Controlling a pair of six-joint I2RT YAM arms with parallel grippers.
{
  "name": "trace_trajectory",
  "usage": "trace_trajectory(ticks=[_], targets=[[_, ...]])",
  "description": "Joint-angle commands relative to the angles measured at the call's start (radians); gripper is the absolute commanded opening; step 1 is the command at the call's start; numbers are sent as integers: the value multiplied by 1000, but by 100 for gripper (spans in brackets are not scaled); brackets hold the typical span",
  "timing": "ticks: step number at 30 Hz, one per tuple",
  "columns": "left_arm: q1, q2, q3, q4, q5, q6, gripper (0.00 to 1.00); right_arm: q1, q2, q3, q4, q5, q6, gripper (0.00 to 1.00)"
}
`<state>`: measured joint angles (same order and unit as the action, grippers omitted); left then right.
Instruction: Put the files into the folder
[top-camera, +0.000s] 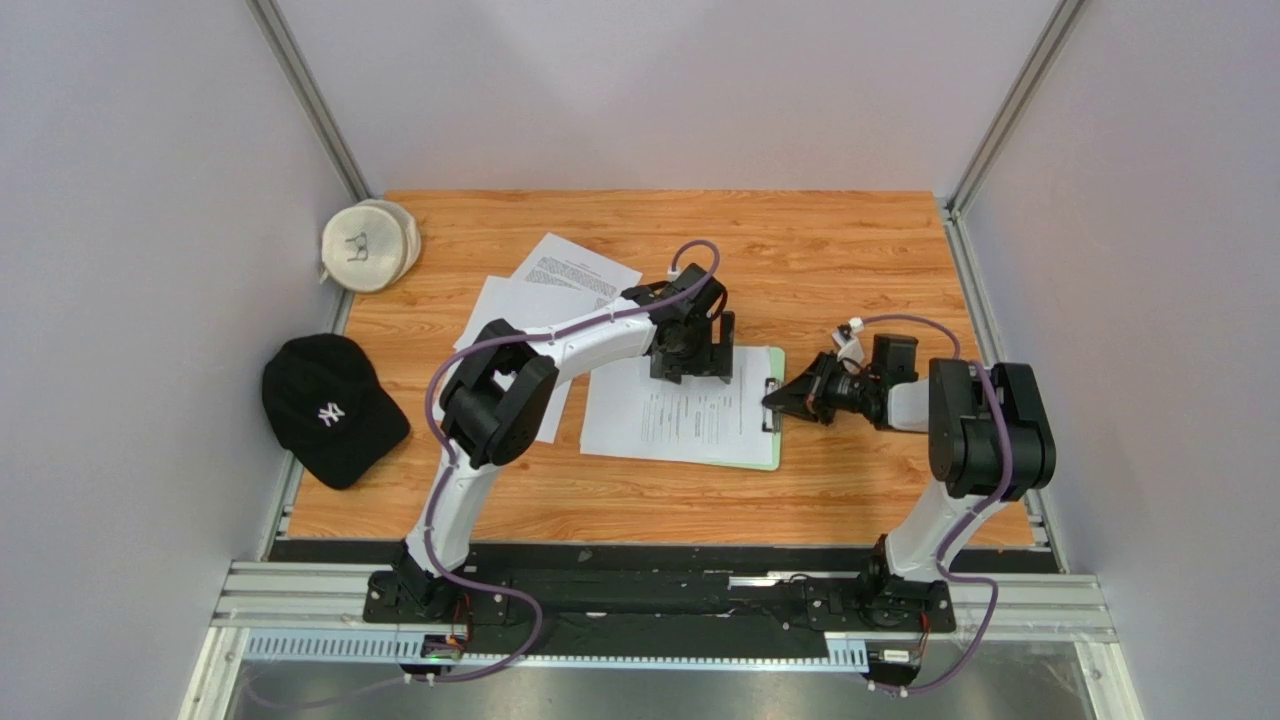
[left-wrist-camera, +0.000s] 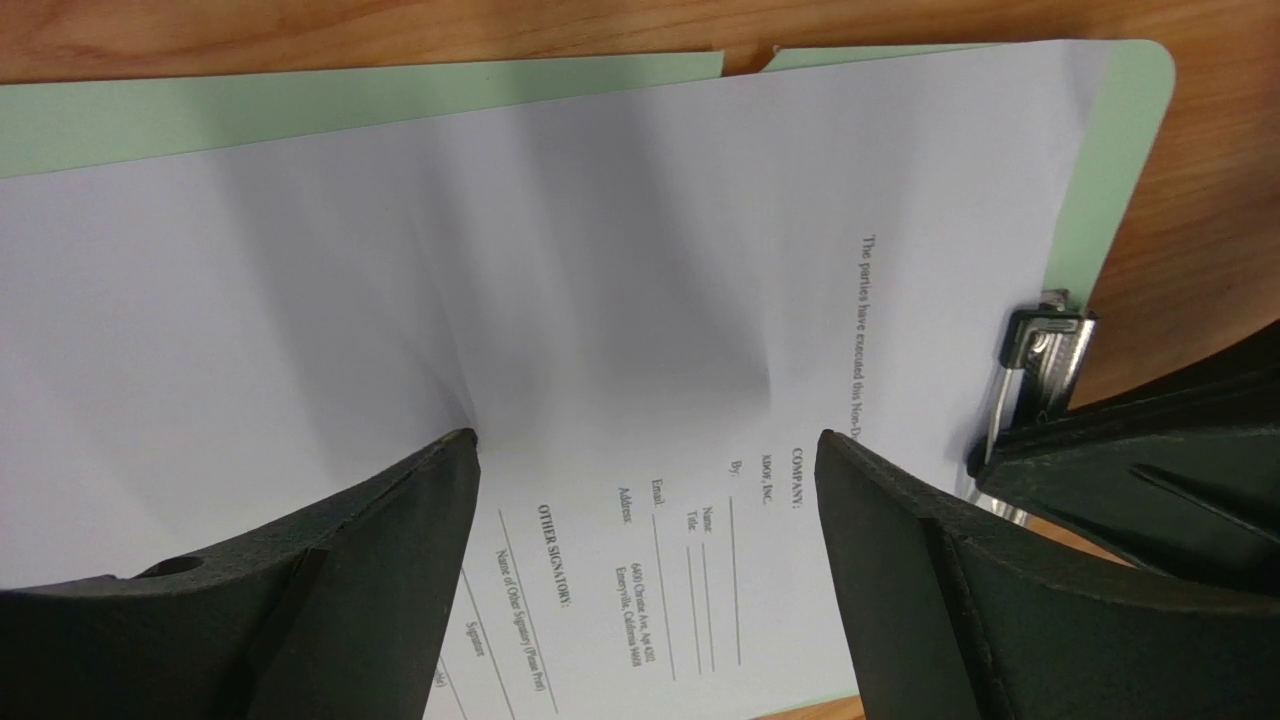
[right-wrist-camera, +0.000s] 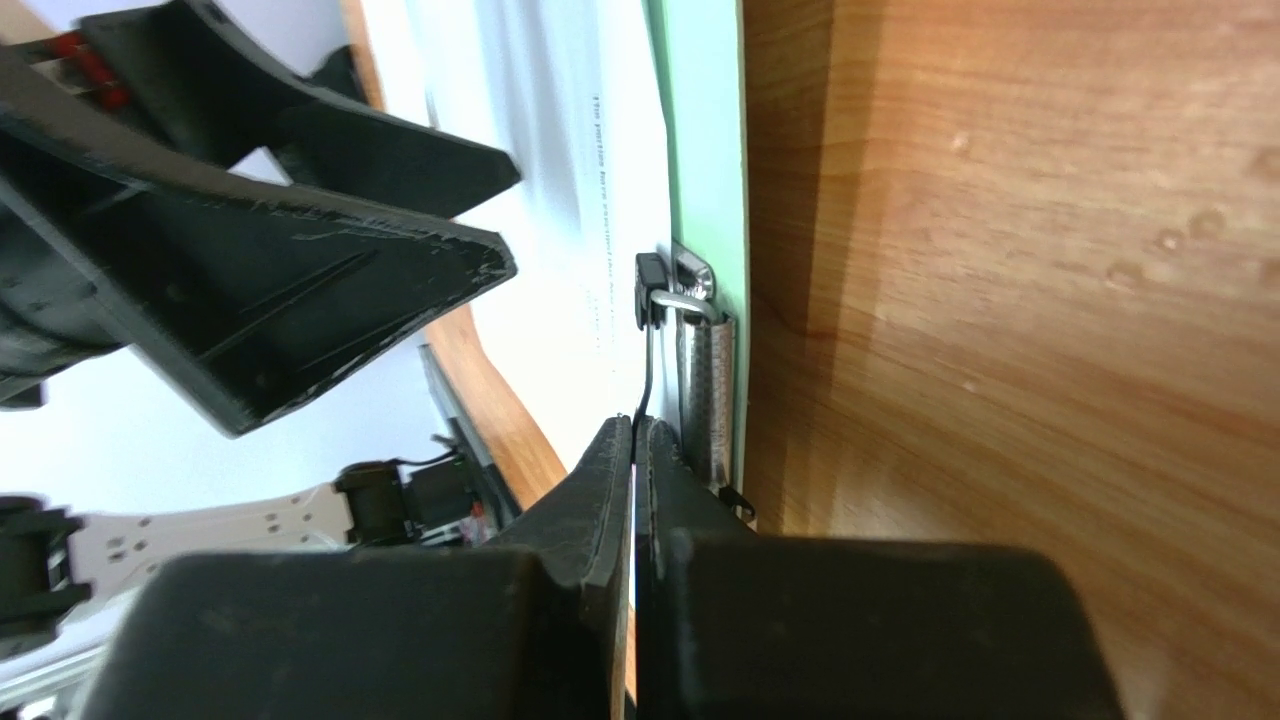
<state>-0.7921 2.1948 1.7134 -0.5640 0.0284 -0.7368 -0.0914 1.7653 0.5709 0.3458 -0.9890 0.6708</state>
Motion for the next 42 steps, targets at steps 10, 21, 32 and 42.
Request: trace_trajectory(ticks=[10, 21, 32, 42], targets=[[-29, -101, -55, 81, 148, 31, 92, 61, -119, 225, -611, 288, -321, 36], [-27, -322, -95, 6, 150, 97, 92, 128, -269, 388, -887, 507, -361, 48], [37, -803, -552, -46, -25, 142, 91, 533, -288, 532, -1041, 1214, -271, 44], [65, -1069, -719, -102, -27, 79, 91, 584, -158, 502, -1041, 1320, -286, 36]])
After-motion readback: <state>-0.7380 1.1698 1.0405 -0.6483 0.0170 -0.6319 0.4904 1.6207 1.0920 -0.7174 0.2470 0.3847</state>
